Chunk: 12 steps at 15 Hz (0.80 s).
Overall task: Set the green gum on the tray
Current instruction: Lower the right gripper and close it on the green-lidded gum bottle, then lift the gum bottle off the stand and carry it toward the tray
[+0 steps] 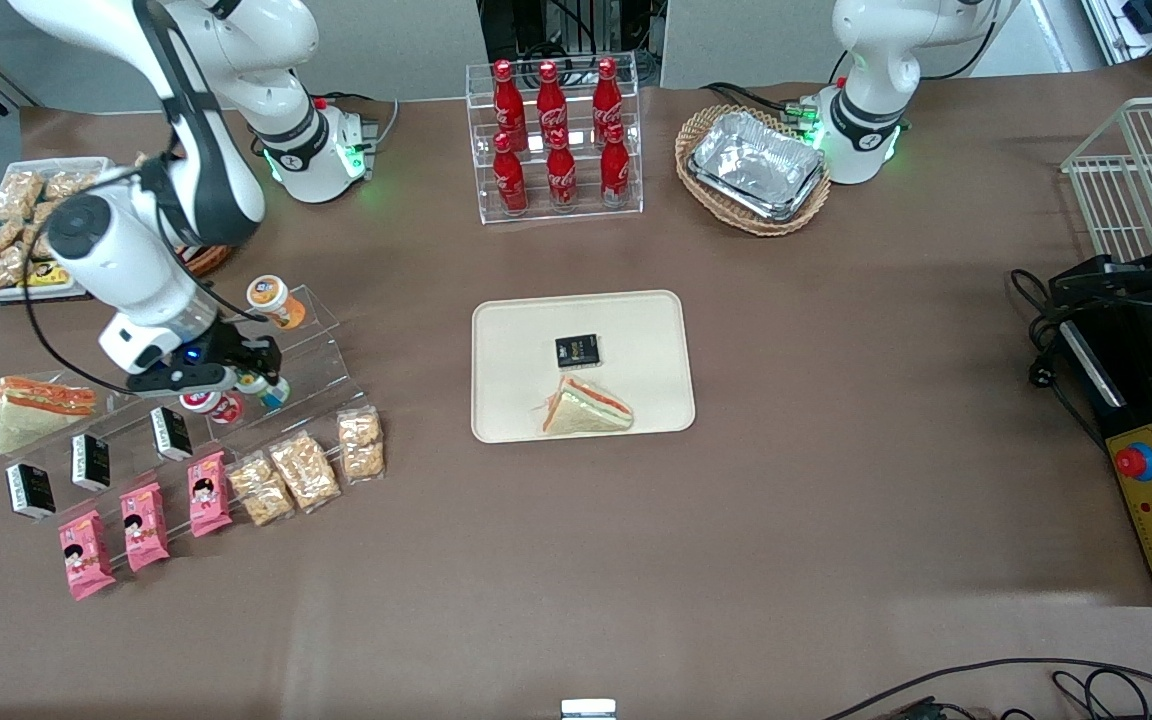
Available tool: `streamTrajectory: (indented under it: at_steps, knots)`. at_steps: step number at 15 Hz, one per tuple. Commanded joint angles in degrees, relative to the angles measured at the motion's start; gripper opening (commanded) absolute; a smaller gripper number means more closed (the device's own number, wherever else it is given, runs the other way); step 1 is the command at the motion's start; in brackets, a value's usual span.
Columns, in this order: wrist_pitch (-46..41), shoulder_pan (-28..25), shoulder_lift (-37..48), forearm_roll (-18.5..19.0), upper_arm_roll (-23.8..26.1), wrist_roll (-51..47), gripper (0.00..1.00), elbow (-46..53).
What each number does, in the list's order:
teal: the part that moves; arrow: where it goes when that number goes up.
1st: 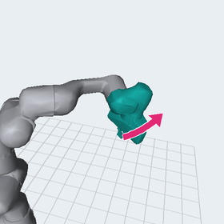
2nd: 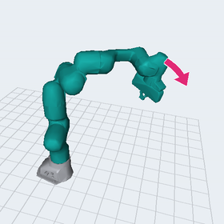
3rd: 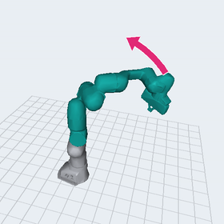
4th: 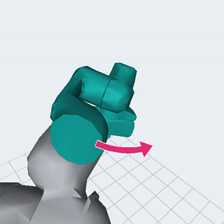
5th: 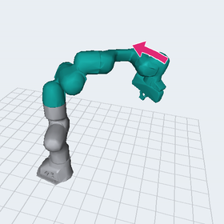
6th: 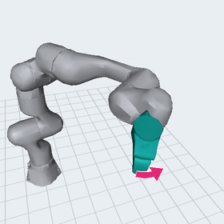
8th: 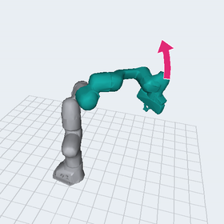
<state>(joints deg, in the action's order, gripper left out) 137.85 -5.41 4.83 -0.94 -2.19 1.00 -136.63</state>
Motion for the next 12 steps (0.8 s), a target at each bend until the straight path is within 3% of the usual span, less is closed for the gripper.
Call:
streamTrajectory:
  at_steps: [1, 3, 5, 12]
  knots:
    - [-26.32, -0.30, 4.75, -1.69, -0.45, 1.55, 0.00, 15.90]
    - [-37.34, -0.48, 4.22, -3.87, 0.08, 0.58, 0.00, 24.88]
    - [-40.80, -2.83, 4.57, -7.39, 0.17, -4.66, 0.00, 28.51]
    - [-34.77, -19.97, 0.54, -7.58, 0.08, -26.55, 0.00, 30.11]
